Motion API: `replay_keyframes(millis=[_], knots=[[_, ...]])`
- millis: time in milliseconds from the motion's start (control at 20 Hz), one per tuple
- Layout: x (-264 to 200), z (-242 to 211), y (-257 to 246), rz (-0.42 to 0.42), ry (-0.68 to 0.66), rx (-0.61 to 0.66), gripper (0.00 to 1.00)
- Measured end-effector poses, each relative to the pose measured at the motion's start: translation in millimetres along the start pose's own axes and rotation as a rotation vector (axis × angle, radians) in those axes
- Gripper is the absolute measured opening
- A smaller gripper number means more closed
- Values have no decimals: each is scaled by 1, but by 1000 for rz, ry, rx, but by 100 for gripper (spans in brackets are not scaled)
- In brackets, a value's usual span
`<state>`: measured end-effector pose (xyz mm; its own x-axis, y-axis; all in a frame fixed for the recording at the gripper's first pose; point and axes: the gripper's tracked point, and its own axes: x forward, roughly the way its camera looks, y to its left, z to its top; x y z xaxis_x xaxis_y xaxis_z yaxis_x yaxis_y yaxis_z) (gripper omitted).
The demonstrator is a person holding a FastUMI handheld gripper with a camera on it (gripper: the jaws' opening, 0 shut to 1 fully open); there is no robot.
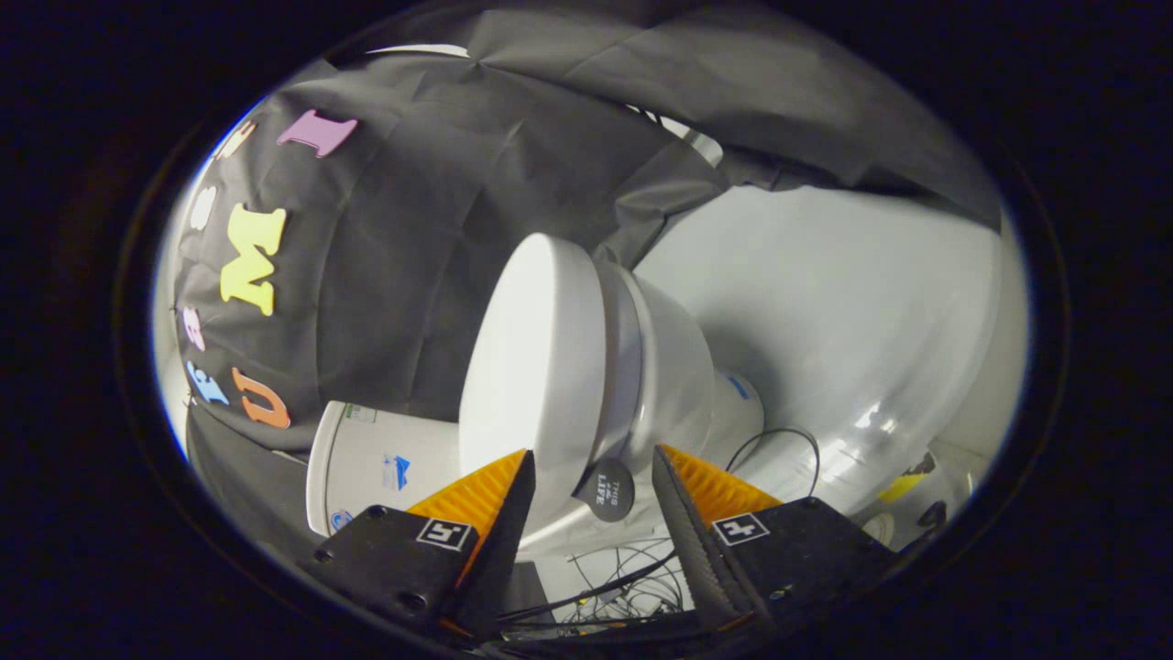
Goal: Open the toilet lid.
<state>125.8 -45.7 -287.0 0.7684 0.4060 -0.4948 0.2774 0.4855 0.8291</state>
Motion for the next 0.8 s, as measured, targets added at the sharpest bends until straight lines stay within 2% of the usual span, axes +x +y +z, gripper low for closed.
replay_keyframes(millis=[200, 400, 500, 650, 800], knots=[[8, -11, -7, -17, 55, 17, 76], [15, -18, -7, -27, 91, 19, 65], [19, -20, -8, -36, 98, 9, 59], [19, -18, -7, -22, 96, 13, 33], [19, -16, -7, -3, 104, 57, 26]])
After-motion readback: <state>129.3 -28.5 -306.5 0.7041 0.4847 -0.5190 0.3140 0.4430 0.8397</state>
